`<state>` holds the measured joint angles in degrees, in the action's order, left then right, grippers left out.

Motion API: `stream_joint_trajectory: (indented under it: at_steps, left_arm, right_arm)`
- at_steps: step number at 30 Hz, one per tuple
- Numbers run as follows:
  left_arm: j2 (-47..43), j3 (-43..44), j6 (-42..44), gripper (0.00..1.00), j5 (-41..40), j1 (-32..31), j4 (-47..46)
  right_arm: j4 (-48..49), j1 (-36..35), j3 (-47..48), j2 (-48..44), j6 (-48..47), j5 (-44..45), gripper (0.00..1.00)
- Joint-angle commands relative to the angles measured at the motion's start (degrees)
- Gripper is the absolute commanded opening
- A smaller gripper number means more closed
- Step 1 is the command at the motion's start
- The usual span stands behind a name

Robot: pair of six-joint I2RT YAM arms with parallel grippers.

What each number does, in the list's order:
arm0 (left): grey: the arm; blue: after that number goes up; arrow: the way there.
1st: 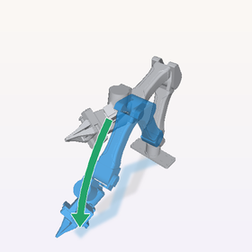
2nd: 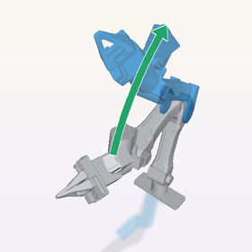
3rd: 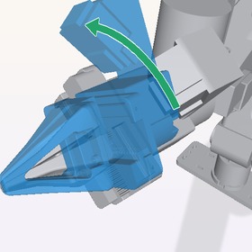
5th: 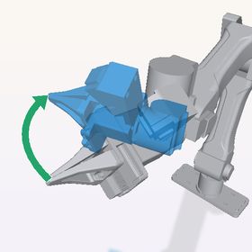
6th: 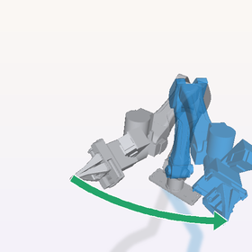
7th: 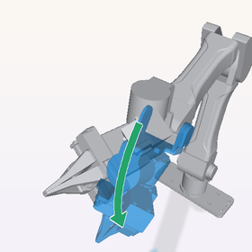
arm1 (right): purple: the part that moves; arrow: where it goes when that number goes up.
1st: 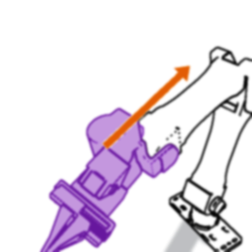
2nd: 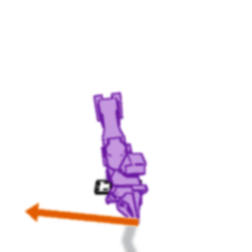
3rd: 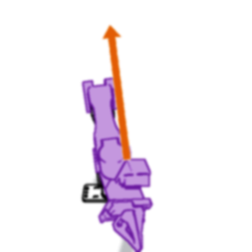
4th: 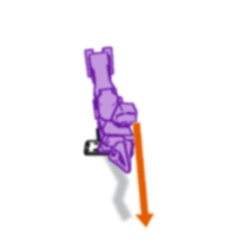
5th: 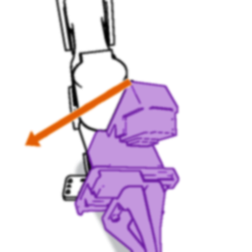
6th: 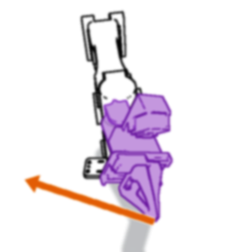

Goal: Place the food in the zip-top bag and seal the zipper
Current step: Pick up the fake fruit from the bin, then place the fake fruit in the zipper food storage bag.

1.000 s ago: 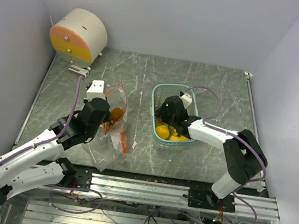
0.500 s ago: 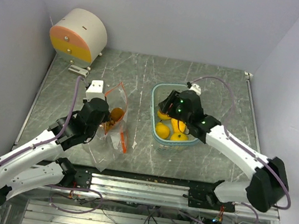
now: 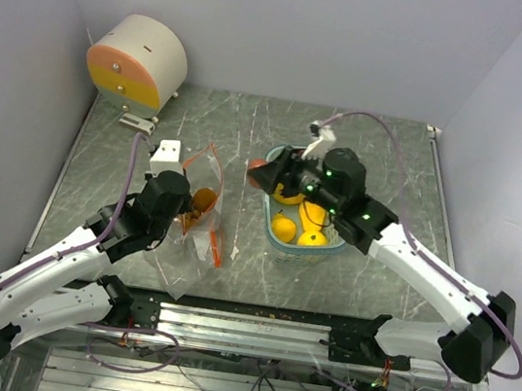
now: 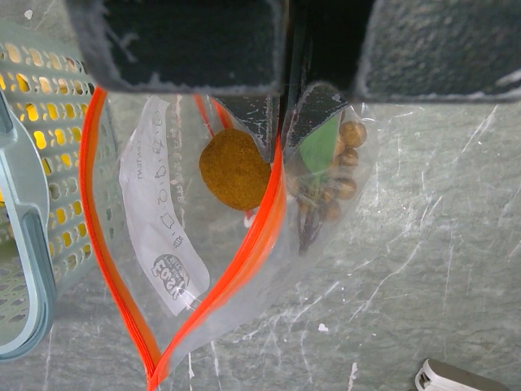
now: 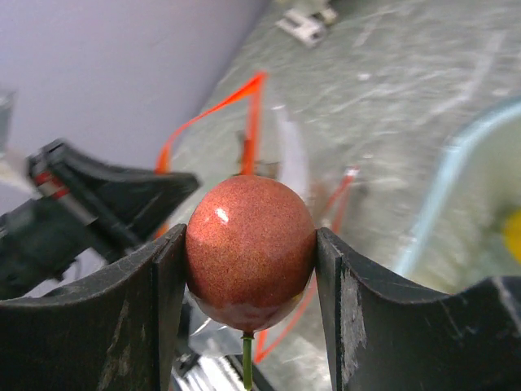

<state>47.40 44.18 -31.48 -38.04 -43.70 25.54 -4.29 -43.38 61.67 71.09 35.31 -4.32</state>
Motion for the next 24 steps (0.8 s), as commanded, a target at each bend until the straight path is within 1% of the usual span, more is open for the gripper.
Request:
stream_joint_trajectory:
  at_steps: [1,4,8,11,13,16,22,23,24]
  left_arm:
    - [-0.55,0.13,0.2,0.07,0.7,0.11,-0.74]
    - [-0.73,-0.05,0.06,0.07,0.84,0.11,-0.84]
    - [-0.83,0.1,0.18,0.07,0.84,0.16,-0.88]
    - [-0.67,0.15,0.33,0.07,1.04,0.11,-1.25]
    - [-0.47,0.28,0.45,0.07,1.15,0.11,-1.28]
    - [-0.41,0.46,0.46,0.07,1.16,0.12,-1.2]
    - [-0.66,0.09,0.46,0.07,1.27,0.11,-1.27]
    - [-0.49,0.19,0.5,0.07,1.22,0.15,-1.3]
    - [-0.28,0.3,0.54,0.07,1.26,0.13,-1.28]
  right_arm:
    - [8.47,-5.39,3.14,5.19,-0.39,-6.84,0.27]
    - [13.26,-6.34,4.9,9.16,2.27,-7.71,0.27]
    - [15.58,-7.27,8.13,13.73,4.01,-7.3,0.27]
    - [15.61,-7.49,9.78,16.77,5.34,-5.57,0.27]
    - [14.22,-7.91,11.88,19.44,5.41,-4.87,0.29]
    - [8.24,-8.53,16.09,23.51,4.29,-1.81,0.38]
    - [3.6,-8.79,17.07,24.24,2.51,1.15,0.7]
    - [3.1,-8.88,16.82,23.77,2.02,1.79,0.71]
    - [2.67,-8.97,16.51,23.04,1.59,2.45,0.77]
